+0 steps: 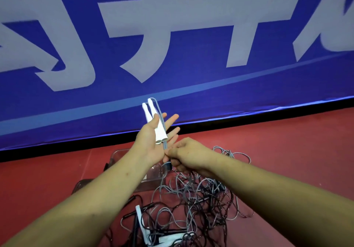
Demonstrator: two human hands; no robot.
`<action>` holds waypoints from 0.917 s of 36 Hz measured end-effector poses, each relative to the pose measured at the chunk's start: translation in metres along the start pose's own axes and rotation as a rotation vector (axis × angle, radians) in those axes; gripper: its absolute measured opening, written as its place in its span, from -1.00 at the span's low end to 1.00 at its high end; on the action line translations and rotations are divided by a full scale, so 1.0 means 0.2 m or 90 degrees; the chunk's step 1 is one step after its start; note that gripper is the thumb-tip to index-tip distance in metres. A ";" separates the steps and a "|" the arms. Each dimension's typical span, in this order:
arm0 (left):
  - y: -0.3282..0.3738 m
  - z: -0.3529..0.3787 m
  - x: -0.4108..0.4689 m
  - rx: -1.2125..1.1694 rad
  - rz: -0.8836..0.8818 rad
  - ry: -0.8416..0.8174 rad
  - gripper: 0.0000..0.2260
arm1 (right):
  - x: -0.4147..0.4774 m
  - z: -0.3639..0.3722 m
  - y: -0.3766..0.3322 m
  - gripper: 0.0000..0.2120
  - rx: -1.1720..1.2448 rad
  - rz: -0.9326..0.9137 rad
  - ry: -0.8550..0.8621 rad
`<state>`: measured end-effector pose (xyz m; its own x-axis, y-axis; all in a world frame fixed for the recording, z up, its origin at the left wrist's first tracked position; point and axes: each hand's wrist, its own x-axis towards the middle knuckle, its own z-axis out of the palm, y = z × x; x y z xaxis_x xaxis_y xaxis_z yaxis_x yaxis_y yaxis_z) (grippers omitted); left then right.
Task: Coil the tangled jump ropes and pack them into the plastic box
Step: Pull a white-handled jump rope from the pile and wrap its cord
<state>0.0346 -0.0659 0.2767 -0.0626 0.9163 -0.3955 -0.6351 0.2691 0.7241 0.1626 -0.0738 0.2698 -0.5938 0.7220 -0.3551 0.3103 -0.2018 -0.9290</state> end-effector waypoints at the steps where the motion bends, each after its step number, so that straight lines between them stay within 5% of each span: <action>1: 0.00 0.01 -0.01 -0.011 -0.002 -0.013 -0.71 | 0.00 0.00 -0.01 -0.76 -0.007 -0.001 0.001; 5: 0.03 0.03 -0.01 -0.121 0.012 0.004 -0.77 | -0.02 -0.02 -0.04 -0.74 -0.004 -0.038 -0.008; 10: 0.02 0.02 0.05 -0.061 0.074 0.074 -0.87 | -0.04 -0.03 -0.07 -0.76 -0.071 -0.081 -0.002; 14: 0.04 0.00 0.06 0.111 0.165 0.086 -0.89 | -0.07 -0.05 -0.08 -0.87 -0.098 -0.091 -0.052; 18: 0.07 -0.03 0.06 0.476 0.283 0.092 -0.94 | -0.08 -0.12 -0.13 -0.84 -0.285 -0.158 -0.005; 22: 0.05 -0.04 0.03 0.638 0.177 0.044 -0.92 | -0.07 -0.21 -0.16 -0.92 -0.504 -0.218 0.087; 33: 0.03 -0.11 -0.02 0.610 -0.068 -0.127 -0.90 | -0.07 -0.36 -0.11 -0.78 -0.589 -0.227 0.181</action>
<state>0.0144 -0.0750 0.2712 0.1452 0.8830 -0.4464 0.2683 0.3991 0.8768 0.2175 -0.0322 0.3028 -0.6029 0.7943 0.0751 0.6717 0.5561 -0.4894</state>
